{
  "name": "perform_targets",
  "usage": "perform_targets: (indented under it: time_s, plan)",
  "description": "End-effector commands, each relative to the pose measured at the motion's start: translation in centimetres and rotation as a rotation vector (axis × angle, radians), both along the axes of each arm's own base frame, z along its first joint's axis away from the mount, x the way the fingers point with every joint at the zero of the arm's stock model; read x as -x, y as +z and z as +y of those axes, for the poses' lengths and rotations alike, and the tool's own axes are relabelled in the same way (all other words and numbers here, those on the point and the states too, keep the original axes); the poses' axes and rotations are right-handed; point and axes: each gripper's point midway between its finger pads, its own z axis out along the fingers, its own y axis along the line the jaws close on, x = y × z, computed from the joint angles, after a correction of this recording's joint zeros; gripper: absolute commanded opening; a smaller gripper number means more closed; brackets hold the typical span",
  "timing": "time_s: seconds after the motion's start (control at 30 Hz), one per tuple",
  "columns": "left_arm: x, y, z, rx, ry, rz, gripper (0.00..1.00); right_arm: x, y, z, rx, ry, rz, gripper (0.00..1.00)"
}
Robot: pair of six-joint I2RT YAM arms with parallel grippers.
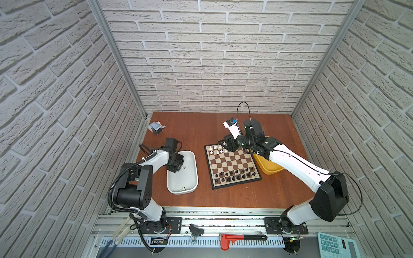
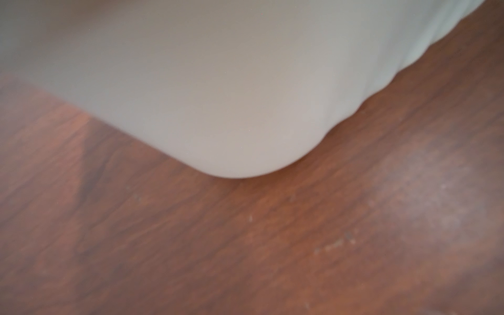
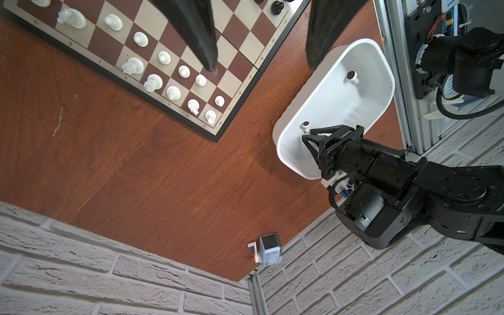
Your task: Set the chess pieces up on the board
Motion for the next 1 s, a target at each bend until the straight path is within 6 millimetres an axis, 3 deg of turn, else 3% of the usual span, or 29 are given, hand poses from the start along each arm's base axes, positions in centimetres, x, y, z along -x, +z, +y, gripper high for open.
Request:
perform_targets:
  time_s: [0.0, 0.47, 0.97]
  plan:
    - [1.1, 0.4, -0.2, -0.004, -0.021, 0.049, 0.30, 0.2, 1.1, 0.7, -0.028, 0.024, -0.038, 0.54]
    - [-0.8, 3.0, -0.9, -0.068, -0.068, -0.019, 0.33, 0.4, 0.6, 0.8, -0.026, 0.039, -0.026, 0.52]
    - [0.6, 1.0, -2.1, -0.083, -0.077, 0.060, 0.32, 0.7, 0.0, 0.5, -0.001, 0.041, -0.024, 0.51]
